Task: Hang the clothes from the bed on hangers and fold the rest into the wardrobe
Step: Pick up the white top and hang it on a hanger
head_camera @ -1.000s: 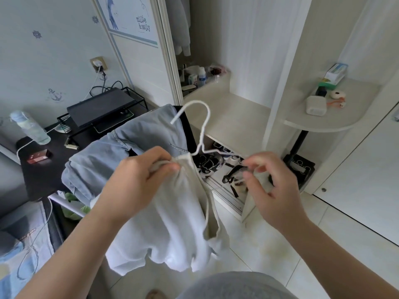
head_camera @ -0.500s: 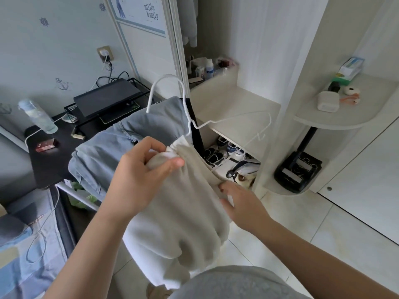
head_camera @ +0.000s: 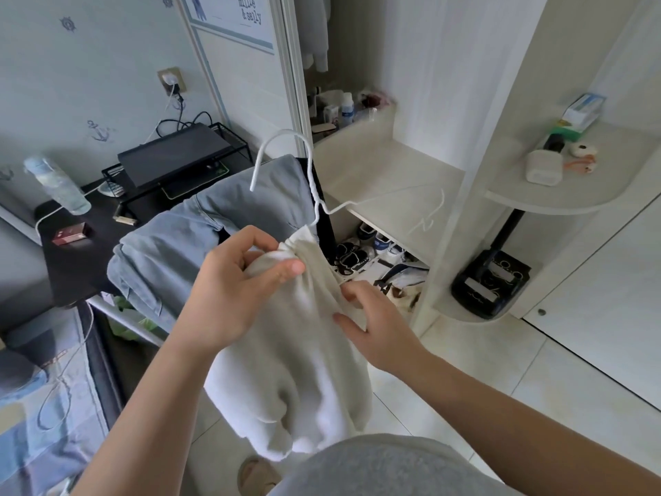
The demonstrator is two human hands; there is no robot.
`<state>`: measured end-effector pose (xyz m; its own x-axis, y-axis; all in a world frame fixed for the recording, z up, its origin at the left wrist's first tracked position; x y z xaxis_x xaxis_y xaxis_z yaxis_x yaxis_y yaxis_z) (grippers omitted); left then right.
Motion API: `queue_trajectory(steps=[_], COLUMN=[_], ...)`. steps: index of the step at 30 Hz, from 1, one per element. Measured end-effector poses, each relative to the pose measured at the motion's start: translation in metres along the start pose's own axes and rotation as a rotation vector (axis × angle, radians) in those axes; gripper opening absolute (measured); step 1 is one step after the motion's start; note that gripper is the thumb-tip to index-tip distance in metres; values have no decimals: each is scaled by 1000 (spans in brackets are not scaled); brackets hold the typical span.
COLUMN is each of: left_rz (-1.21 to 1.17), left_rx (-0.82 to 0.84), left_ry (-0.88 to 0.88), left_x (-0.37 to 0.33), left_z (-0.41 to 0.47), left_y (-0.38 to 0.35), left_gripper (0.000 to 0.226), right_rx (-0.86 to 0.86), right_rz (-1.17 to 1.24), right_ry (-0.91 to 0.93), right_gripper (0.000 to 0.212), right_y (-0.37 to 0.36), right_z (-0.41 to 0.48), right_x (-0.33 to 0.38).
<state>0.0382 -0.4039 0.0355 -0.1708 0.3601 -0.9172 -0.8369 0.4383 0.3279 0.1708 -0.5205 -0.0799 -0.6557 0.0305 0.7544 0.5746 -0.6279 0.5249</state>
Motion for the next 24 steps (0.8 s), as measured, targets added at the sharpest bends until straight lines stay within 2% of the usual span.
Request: queue_trajectory(steps=[2,5,8,10,12,15,17,21,24], left_rz=[2,17,12,-2,-12,-27,-18,23,96], left_rx=[-9,-18,-33,-29,-12,28,42,48,88], left_ry=[0,-2,-5,-8,-6,14,8,3,-7], left_x=[-1,-1,-1,-1,2,11,17,30,39], left_z=[0,-1,0,1,1,3,4,8,7], left_y=[3,7,11,14,18,26,32,43,45], left_gripper=[33,30,30,30,32,31,35,44,44], right_rx=[-27,121,309,342,332,314,326,320,176], right_rz=[81,136,58,-25,-128,-353,-463,-503,-579], right_ry=[-40,-161,-271,-276,-257,-96,-44,-41,45], right_gripper=[15,11,9,11,28,35,33,20,17], right_y=[1,-16,-37,-38,-30,-13,-3,21,49], right_z=[2,-3,-15,-20,-20,-10,-5,1,11], right_x=[0,-12,-39,-57,-72,-81,-88,-97,-85])
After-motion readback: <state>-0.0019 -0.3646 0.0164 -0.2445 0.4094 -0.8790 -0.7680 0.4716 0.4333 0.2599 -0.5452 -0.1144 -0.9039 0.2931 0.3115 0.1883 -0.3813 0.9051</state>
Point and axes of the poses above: each hand's wrist, its own z-axis towards the middle knuckle, its own y-axis out of the back of the hand, x = y × z, the point moved 10 cm from there along z, towards the middle knuckle, and after that the axes turned 10 degrees about -x, right-handed, at the moved point
